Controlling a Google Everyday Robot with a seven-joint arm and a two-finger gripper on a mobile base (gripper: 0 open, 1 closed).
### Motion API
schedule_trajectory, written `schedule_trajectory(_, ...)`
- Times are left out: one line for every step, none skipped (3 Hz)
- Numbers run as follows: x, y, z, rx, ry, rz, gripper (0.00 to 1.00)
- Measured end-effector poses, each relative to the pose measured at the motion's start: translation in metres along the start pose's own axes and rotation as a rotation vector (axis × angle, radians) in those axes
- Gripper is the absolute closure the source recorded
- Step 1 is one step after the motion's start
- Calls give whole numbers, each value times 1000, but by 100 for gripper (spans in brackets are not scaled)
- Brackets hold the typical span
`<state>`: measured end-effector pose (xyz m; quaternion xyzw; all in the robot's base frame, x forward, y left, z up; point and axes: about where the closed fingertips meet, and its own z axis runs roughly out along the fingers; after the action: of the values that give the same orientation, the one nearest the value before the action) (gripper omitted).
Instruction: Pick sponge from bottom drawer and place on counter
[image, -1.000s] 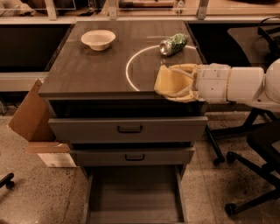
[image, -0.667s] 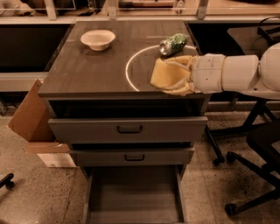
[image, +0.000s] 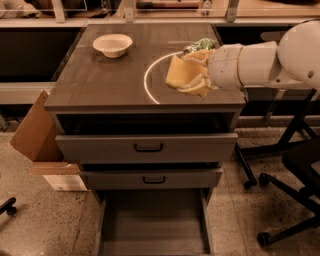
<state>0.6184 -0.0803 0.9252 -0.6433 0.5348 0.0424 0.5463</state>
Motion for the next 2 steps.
schedule_trajectory(10, -8, 25, -2, 28, 37, 100)
schedule_trajectory(23, -19, 48, 17, 51, 76, 100)
